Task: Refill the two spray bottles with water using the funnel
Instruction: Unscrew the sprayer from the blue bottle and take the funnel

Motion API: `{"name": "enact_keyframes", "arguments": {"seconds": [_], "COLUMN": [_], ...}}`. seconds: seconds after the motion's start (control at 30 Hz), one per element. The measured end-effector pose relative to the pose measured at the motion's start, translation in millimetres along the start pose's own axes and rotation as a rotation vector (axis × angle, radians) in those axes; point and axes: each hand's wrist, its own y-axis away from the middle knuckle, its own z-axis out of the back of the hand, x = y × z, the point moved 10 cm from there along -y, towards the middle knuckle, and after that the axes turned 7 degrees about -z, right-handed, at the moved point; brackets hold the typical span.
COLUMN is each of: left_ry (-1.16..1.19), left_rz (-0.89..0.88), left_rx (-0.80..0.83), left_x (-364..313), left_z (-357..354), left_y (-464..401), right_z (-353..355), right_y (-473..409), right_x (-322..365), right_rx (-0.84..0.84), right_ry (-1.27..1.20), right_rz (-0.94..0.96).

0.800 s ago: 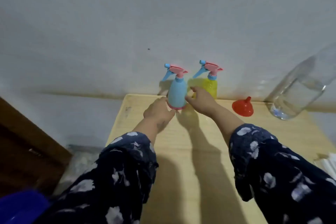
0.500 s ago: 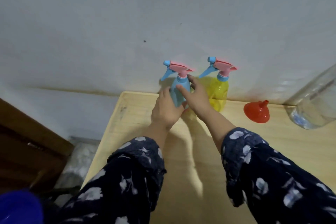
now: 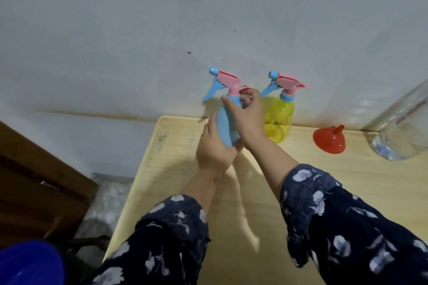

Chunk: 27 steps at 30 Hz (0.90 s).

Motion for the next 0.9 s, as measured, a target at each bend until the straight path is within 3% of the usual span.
{"name": "enact_keyframes", "arguments": {"seconds": [0.13,0.33,0.5,0.6,0.77,0.9], "left_ry": [0.112,0.217,0.251,0.262,0.257,0.279], "left_rz": [0.089,0.076,0.091,0.081,0.027,0.021], "left_rx": [0.062,0.138,0.127,0.148,0.178,0.198], "left_x": [-0.1,1.5,-8.2,-15.7,-29.5,-38.6], "left_z": [16.4,41.7,53.2,58.5,63.5,63.3], "left_y": [27.9,65.8,80.6,85.5,90.9,93.8], "right_z": [0.8,-15.4,3.8,4.6,7.8,24.6], "right_y": [26.5,62.3,99.0,114.5,128.1,130.3], "right_x": [9.2,7.1,44.1,70.8,83.0,90.7], "right_rx": [-0.044,0.224,-0.026,-0.012,-0.006,-0.145], "right_ry": [0.016,-0.024,0.070,0.198,0.231,0.186], "right_rz": [-0.005,-0.130,0.070,0.250,0.244,0.278]}}
